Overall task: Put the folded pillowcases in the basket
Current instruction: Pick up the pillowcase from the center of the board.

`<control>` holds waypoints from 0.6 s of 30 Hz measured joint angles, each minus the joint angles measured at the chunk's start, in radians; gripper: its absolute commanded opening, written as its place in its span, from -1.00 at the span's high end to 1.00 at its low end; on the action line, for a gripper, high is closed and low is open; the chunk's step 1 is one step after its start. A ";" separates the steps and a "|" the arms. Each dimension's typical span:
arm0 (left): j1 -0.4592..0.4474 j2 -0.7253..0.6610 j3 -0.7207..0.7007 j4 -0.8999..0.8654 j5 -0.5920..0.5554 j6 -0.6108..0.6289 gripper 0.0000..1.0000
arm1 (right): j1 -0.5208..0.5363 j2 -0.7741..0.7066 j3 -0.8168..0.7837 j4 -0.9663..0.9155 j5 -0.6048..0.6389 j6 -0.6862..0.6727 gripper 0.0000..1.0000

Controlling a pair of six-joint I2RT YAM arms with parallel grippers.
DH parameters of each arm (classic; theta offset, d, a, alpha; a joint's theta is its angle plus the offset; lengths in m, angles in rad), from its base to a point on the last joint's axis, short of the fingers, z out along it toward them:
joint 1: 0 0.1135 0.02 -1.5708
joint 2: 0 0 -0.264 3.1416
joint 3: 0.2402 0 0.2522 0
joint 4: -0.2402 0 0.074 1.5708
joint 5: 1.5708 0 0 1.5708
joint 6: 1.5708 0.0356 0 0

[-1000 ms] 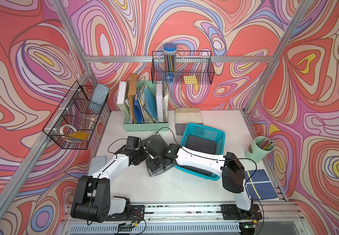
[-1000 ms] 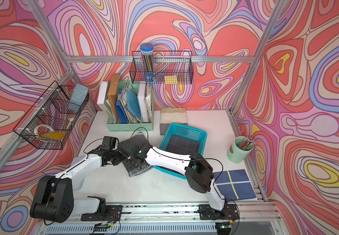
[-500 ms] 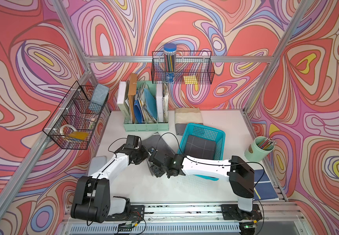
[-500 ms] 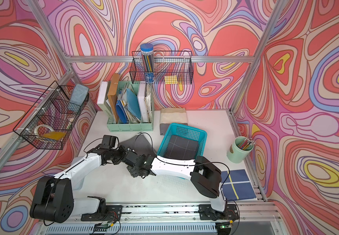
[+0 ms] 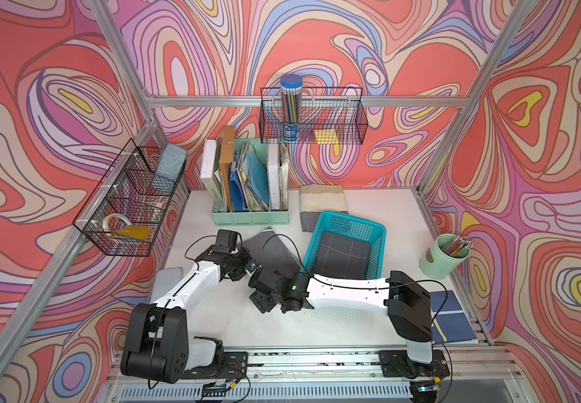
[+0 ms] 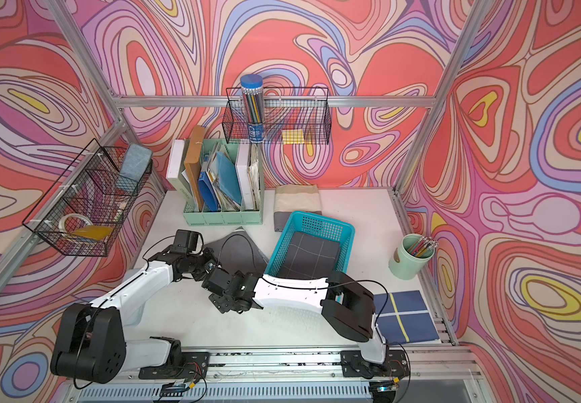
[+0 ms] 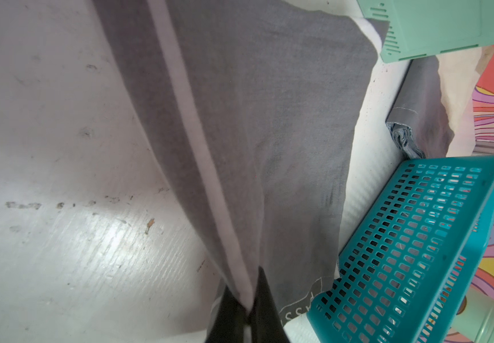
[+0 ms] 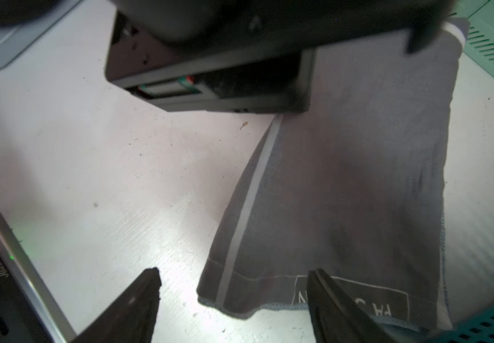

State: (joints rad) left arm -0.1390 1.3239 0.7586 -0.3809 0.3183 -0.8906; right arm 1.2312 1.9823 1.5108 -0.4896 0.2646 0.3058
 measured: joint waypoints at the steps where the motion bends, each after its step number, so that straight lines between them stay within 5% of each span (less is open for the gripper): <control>1: 0.000 0.000 0.000 -0.001 0.001 0.000 1.00 | 0.000 0.015 0.003 -0.001 0.007 0.005 -0.59; 6: 0.000 -0.003 0.000 -0.001 0.006 -0.009 1.00 | 0.001 0.089 0.071 -0.047 0.051 0.039 -0.49; 18: 0.000 -0.021 0.000 0.000 0.005 -0.027 1.00 | 0.020 0.132 0.169 -0.200 0.212 0.131 0.43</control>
State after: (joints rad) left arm -0.1387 1.3033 0.7589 -0.3805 0.3229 -0.9173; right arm 1.2510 2.1147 1.6802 -0.6891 0.4770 0.4370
